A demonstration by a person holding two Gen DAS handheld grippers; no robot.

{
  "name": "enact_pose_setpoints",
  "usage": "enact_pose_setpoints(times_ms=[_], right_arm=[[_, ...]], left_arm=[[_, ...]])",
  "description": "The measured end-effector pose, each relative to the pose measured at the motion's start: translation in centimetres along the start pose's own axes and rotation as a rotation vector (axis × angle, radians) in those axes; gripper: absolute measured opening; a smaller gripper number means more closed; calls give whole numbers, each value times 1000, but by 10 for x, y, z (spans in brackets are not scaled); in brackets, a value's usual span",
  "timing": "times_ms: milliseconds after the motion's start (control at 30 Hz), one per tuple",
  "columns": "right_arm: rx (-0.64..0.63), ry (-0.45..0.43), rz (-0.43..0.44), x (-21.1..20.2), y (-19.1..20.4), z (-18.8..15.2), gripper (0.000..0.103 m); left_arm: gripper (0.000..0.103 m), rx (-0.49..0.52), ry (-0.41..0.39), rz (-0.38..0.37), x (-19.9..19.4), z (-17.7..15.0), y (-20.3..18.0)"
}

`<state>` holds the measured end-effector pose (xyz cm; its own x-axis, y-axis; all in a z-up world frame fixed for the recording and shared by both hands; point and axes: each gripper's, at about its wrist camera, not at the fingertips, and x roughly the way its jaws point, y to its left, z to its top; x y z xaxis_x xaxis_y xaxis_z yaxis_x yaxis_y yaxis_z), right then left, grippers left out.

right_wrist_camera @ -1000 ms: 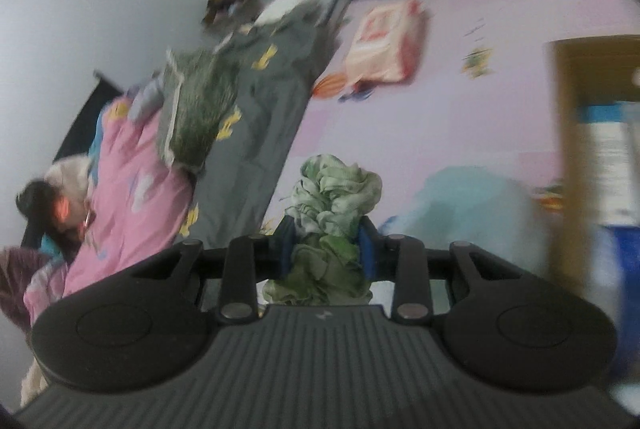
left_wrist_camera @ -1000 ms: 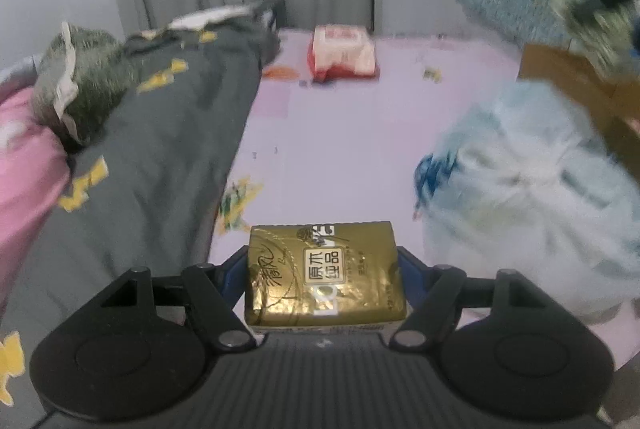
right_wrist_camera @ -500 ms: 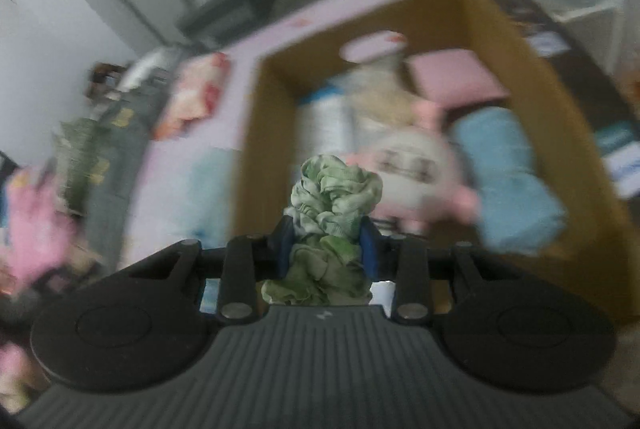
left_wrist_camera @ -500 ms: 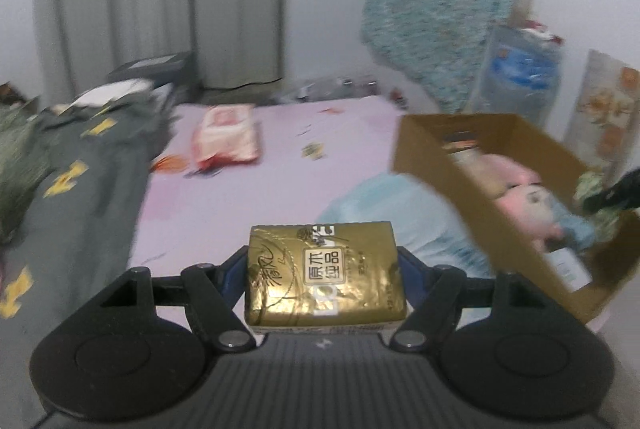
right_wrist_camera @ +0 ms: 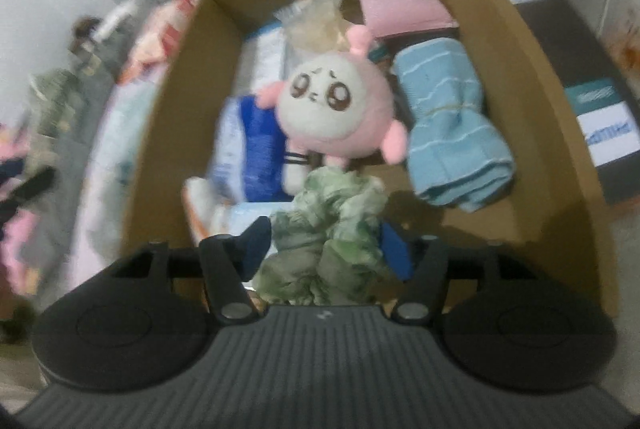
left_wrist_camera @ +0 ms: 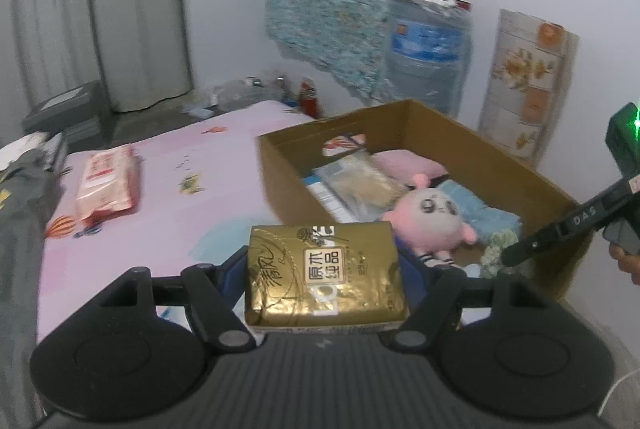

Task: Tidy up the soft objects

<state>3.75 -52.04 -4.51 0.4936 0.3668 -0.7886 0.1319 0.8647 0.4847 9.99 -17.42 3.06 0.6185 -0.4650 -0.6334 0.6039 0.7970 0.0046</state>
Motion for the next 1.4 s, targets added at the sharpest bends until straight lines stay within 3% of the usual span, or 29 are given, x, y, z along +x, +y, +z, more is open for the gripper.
enact_pose_setpoints(times_ms=[133, 333, 500, 600, 700, 767, 833, 900, 1067, 1233, 1400], right_arm=[[61, -31, 82, -9, -8, 3, 69], [145, -308, 182, -75, -25, -17, 69], [198, -498, 149, -116, -38, -56, 73], [245, -547, 130, -125, -52, -78, 74], [294, -574, 122, -126, -63, -97, 74], [330, -584, 124, -123, -70, -107, 74], [361, -584, 126, -119, -77, -117, 74], [398, -573, 127, -112, -85, -125, 74], [446, -572, 144, -101, -91, -135, 74], [450, -590, 159, -96, -81, -134, 74], [400, -587, 88, -87, -57, -126, 75]], left_arm=[[75, 29, 15, -49, 10, 10, -20], [75, 86, 68, -156, 38, 31, -61], [75, 157, 137, -269, 73, 48, -111], [75, 186, 192, -311, 97, 55, -143], [76, 190, 177, -325, 115, 56, -168], [89, 207, 161, -306, 127, 49, -181], [91, 227, 203, -285, 141, 42, -190], [90, 219, 252, -276, 151, 38, -190], [91, 112, 245, -296, 137, 44, -160], [91, 21, 176, -294, 97, 51, -120], [94, -37, 82, -284, 44, 49, -79]])
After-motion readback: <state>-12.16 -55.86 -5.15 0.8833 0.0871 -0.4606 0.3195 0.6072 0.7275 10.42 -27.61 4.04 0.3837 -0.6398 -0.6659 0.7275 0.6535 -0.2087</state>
